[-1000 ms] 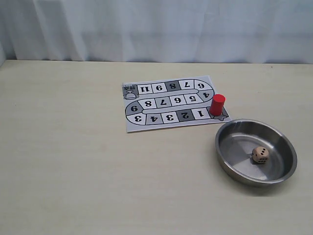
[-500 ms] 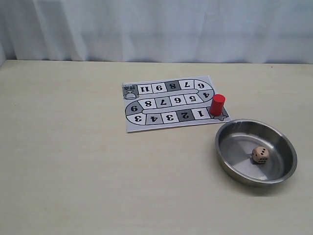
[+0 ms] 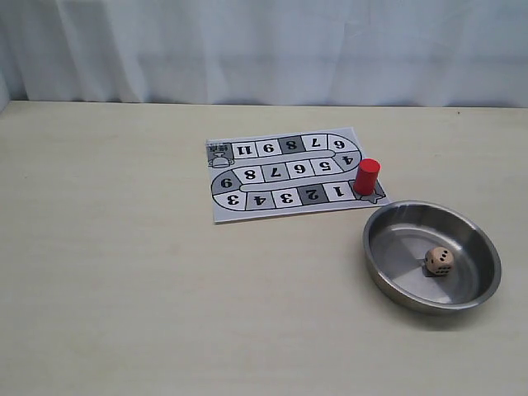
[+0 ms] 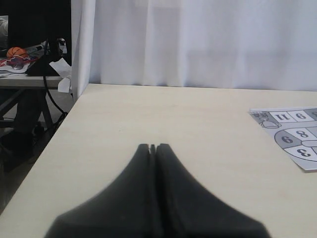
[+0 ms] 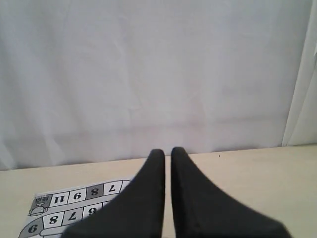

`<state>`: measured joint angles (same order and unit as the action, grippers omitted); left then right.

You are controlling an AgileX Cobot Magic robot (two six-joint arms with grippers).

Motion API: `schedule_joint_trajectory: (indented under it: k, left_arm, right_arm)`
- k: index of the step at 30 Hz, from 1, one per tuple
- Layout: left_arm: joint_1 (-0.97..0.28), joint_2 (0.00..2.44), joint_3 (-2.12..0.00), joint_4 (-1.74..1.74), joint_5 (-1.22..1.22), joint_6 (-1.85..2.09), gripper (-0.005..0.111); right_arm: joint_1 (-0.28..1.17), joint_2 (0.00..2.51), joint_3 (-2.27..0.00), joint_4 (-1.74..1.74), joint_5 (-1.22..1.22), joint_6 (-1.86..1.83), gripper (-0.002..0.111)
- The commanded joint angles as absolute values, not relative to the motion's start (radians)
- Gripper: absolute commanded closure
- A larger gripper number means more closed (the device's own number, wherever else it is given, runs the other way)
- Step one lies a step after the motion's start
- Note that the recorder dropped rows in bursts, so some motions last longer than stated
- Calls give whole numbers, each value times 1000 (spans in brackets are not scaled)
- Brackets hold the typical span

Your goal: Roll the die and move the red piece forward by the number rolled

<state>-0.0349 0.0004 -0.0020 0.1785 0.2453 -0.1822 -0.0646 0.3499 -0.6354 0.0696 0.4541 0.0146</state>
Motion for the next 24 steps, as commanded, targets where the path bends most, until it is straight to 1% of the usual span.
schedule_joint_trajectory:
  k: [1,4,6,8,11,14,16,21,24]
  left_arm:
    - [-35,0,0,171,233,-187,107]
    - [-35,0,0,171,233,-187,107]
    - [-35,0,0,171,233,-187,107]
    - [-35,0,0,171,233,-187,107]
    - [-35,0,0,171,233,-187,107]
    - [-35,0,0,171,233,-187,107]
    - [-35,0,0,171,233,-187,107]
    - [-35,0,0,171,231,-187,107]
    - [-35,0,0,171,233,-187,107]
  right_arm:
    - [-67,522,-711,70,475,13,104]
    - [-67,651,-750,70,489,-31,104]
    - [-67,733,-777,75,507,-73,100]
    - [-67,824,-801,75,509,-81,91]
    - [-67,946,-833,75,509,-129,72]
    - [-67,1059,-860,94,528,-196,59]
    - [-67,1121,-876,102,560,-233,57]
    - [-65,1268,-917,120,630,-233,57]
    - [-31,1341,-930,116,646,-233,57]
